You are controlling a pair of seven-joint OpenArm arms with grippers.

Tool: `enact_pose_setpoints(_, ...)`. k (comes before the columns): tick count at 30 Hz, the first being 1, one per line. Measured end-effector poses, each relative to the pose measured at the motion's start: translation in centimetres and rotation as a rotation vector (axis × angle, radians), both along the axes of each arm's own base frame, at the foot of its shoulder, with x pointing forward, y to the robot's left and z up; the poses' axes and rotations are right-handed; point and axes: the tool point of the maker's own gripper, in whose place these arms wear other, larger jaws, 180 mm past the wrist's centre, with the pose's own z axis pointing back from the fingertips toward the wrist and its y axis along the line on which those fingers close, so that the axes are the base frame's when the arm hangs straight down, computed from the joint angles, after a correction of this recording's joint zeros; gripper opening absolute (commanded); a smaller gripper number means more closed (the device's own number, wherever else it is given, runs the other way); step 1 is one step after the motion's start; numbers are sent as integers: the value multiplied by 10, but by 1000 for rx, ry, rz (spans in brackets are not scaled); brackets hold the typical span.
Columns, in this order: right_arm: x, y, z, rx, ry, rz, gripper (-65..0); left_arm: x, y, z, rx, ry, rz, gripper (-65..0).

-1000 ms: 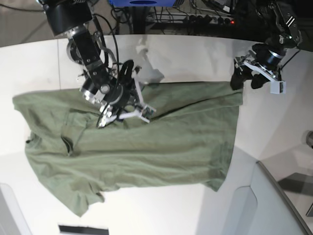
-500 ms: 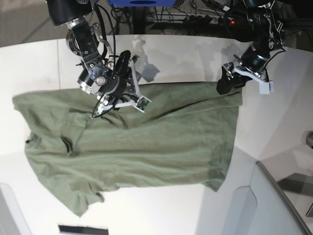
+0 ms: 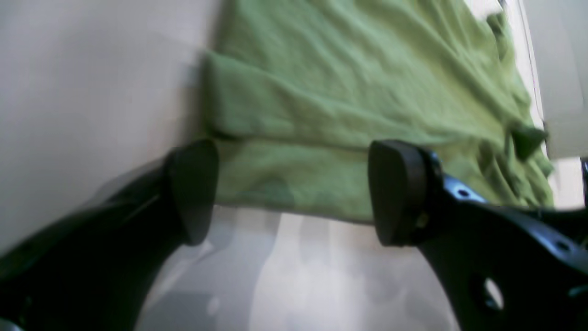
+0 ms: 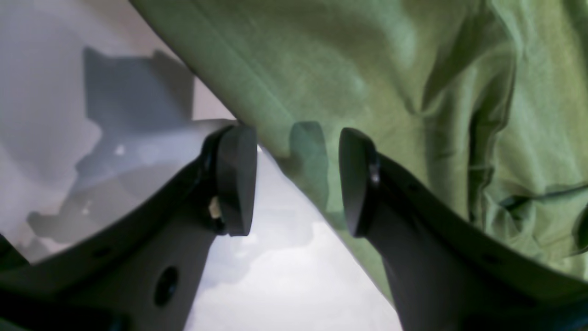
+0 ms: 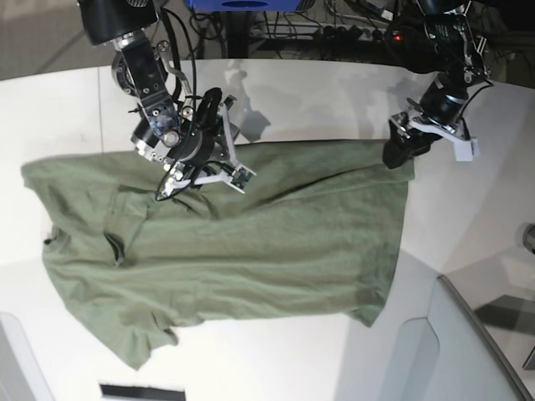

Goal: Layout the t-shirt on the table in an organized manner, then fold the t-shirt properly
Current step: 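Grasp the shirt's collar-side corner with the left gripper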

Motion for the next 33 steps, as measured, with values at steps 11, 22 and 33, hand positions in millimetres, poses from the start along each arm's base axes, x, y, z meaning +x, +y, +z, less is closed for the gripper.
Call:
enact_pose_setpoints(11, -12, -2, -14, -9, 49, 2, -378, 10, -5, -7, -36, 6, 8, -165)
enact_pose_setpoints(22, -11, -2, -14, -9, 48, 2, -378, 30, -6, 5, -38, -39, 5, -166)
enact_pose_setpoints(33, -11, -2, -14, -9, 48, 2, -378, 36, -6, 8, -37, -51, 5, -555)
